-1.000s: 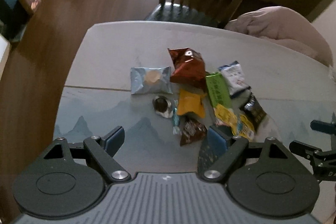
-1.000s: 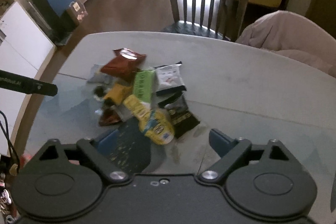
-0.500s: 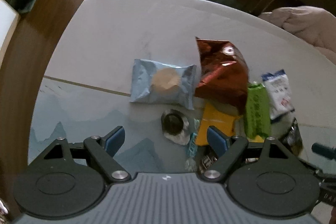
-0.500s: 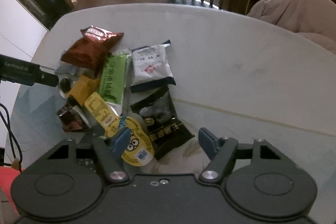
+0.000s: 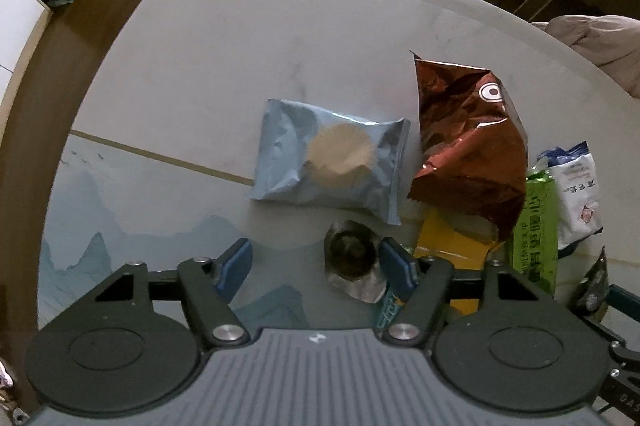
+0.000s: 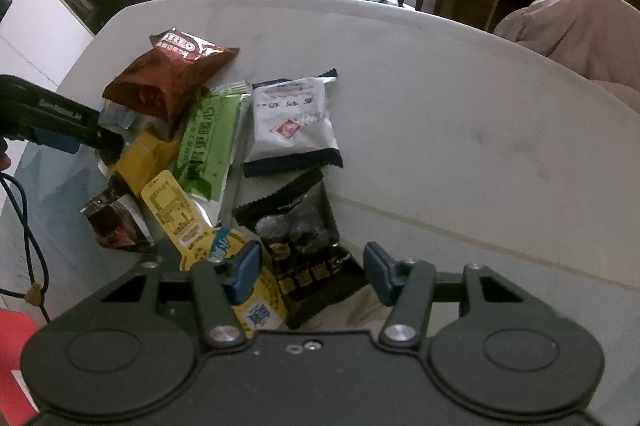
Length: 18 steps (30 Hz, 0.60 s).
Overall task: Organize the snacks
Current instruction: 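Grasp the small dark round snack with the left gripper while the right grasps the black packet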
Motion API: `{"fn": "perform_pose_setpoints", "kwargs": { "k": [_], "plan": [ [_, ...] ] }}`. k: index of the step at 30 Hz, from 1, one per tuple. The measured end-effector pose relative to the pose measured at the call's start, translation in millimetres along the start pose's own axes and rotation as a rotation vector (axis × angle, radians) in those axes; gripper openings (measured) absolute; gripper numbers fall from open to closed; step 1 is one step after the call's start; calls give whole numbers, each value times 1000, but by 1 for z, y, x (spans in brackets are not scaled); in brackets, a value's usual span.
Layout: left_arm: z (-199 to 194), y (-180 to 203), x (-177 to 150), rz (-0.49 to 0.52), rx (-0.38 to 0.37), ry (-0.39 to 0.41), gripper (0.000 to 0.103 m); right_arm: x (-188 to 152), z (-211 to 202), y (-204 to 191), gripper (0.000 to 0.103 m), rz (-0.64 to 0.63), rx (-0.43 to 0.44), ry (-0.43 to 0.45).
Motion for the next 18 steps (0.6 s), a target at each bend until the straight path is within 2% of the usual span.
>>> {"fn": "perform_pose_setpoints", "kwargs": {
  "k": [4,7,10,12,18],
  "plan": [
    [2,3,0,34,16,21,69,-1,5,0,54,1,-7,2],
    [-2,7,-4,42,21,39,64,-3,6,1,51,-1,-9,8],
    [-6,15,-5,74,2,76,49,-4,5,0,48,-6,-13,18],
    [-9,20,-7,103,0,91,34,-6,3,0,46,-9,-19,24],
    [-14,25,-8,139,18,102,30,-8,0,-1,37,-13,-21,40]
  ]
}}
Point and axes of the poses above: each gripper's, at about its wrist camera, not at the fingertips, and z roughly the way its jaws point, y to its right, x to its top, the point moved 6 cm from there along z, roughly the way its jaws point, and after that the axes turned 9 degrees about z, right-handed, at the moved point
